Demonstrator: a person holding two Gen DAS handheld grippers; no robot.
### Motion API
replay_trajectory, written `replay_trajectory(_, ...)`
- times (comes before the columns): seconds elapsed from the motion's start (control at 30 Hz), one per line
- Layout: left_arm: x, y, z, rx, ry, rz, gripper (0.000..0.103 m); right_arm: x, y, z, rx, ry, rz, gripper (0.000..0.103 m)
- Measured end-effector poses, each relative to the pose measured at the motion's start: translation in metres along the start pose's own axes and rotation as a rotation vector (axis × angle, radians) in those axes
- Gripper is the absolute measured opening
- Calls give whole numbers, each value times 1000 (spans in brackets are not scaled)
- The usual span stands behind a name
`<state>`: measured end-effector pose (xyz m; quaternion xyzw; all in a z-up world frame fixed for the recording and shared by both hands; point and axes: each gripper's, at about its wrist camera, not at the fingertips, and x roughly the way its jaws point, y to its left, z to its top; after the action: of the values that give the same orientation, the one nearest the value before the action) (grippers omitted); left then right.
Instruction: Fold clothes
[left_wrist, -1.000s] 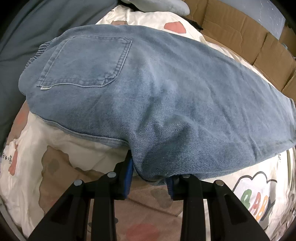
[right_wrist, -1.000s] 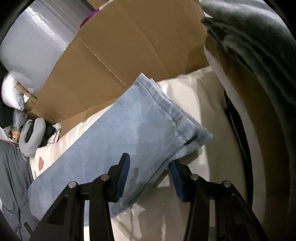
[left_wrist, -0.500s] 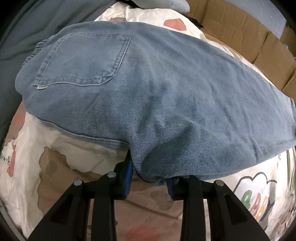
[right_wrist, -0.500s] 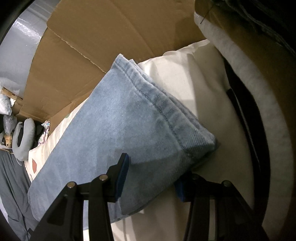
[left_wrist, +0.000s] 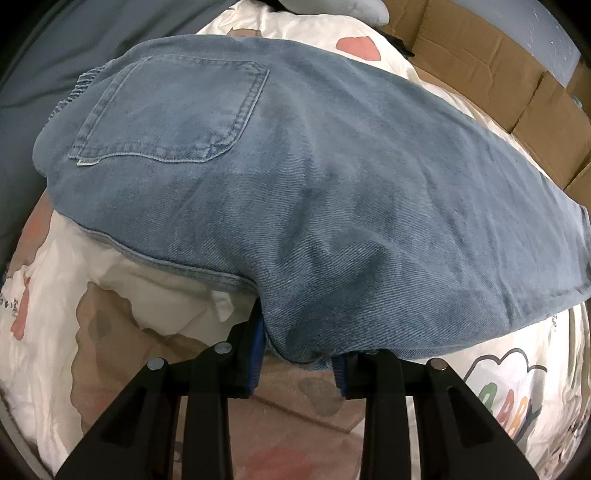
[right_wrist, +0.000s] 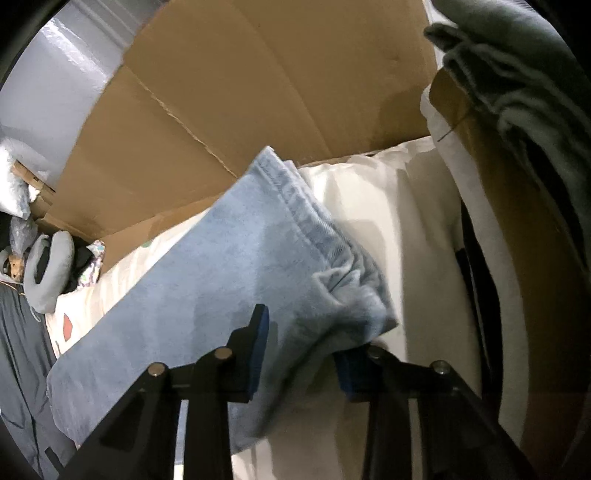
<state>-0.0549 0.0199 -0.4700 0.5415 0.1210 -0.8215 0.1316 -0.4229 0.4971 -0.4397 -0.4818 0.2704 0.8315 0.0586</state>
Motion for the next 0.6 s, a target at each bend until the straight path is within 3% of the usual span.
replay_trajectory(0.23,-5,-4,0,1,12,-17,28,-6,3,8,8,8,15,10)
replay_trajectory(0.6,-15,-4,-8,-1,66,-39,24,-32,12,15,6,11,-20,6)
